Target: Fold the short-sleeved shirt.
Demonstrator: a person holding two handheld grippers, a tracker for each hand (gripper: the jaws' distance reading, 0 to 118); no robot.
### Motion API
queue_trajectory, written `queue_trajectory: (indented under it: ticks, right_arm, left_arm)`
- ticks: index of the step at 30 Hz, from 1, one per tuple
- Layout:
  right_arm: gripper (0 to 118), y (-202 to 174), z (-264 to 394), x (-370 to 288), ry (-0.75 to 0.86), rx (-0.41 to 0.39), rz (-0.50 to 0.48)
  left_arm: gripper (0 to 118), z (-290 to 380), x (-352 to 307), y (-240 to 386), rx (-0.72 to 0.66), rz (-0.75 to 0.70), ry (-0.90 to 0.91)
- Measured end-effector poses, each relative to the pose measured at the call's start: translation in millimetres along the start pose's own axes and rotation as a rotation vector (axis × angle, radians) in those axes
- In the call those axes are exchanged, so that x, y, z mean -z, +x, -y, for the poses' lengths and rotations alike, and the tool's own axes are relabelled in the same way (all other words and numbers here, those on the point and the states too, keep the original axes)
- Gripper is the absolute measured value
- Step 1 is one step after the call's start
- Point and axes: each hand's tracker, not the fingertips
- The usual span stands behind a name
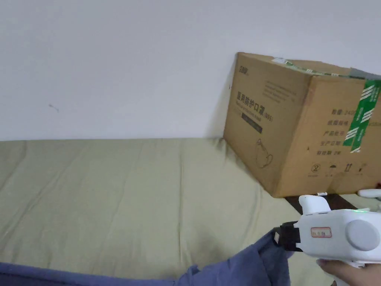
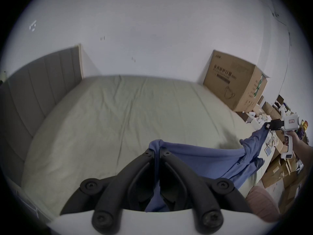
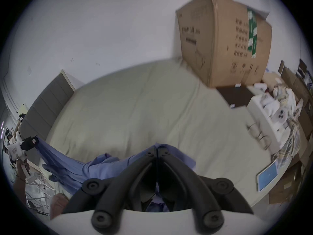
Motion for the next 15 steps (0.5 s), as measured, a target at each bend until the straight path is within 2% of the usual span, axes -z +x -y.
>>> queue_trajectory:
  ticks: [6,9,15]
  right_arm:
    - [0,-9.7,-44.2,-98.5,0.206,0.0,-0.047]
    - [0,-16.7,-66.6,-136.1,0.312,-0.009,-0.027]
    - [0,-32.8,-131.6,-171.5,0.415,0.014,-0.029]
  left_arm:
    - [4,-60.8,-78.0,12.8,0.038,0.023,0.209]
    - [4,-91.1,-113.7,19.7,0.064,0.025,0.327]
    - [4,-155.1,-148.2,31.1,0.116,-0.001,0.41]
